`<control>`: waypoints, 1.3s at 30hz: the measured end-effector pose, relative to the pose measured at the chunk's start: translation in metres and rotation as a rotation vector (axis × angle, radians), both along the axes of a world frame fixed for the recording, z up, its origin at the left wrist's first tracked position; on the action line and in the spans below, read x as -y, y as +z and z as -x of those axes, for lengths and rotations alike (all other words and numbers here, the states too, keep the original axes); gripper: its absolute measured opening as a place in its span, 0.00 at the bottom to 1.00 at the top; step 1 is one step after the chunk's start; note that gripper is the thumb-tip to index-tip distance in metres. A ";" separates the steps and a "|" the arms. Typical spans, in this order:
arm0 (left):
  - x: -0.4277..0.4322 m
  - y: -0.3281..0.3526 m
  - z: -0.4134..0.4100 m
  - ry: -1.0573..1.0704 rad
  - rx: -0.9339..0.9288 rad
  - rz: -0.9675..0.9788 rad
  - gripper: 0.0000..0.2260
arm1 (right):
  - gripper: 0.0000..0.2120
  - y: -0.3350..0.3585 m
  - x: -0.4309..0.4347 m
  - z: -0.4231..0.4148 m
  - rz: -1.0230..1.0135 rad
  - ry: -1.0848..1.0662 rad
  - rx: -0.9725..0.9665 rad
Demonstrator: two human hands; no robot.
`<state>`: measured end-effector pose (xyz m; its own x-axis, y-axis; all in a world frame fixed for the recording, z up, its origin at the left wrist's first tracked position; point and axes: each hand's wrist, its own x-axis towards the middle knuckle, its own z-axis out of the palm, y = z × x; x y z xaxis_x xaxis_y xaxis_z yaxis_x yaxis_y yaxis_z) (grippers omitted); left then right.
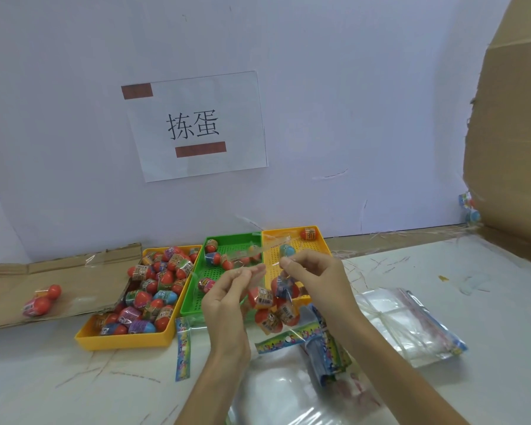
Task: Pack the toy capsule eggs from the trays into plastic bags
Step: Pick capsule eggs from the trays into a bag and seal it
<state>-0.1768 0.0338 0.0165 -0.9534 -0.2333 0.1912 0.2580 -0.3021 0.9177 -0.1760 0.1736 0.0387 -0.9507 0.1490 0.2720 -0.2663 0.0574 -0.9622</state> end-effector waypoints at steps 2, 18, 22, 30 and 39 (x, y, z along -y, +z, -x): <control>0.001 0.001 0.000 -0.026 0.011 -0.044 0.15 | 0.09 -0.001 0.002 0.000 -0.005 0.001 0.001; -0.001 0.002 -0.004 0.159 -0.086 0.111 0.10 | 0.15 -0.010 0.008 -0.003 -0.398 -0.365 -0.225; -0.006 0.004 -0.011 0.183 -0.260 0.315 0.09 | 0.16 -0.012 0.018 -0.011 -0.549 -0.373 -0.655; -0.008 -0.001 -0.015 0.182 -0.464 0.488 0.13 | 0.06 -0.010 0.024 -0.018 -0.444 -0.217 -0.697; 0.001 -0.010 -0.008 0.355 -0.674 0.766 0.11 | 0.07 -0.007 0.022 -0.019 -0.397 -0.247 -0.734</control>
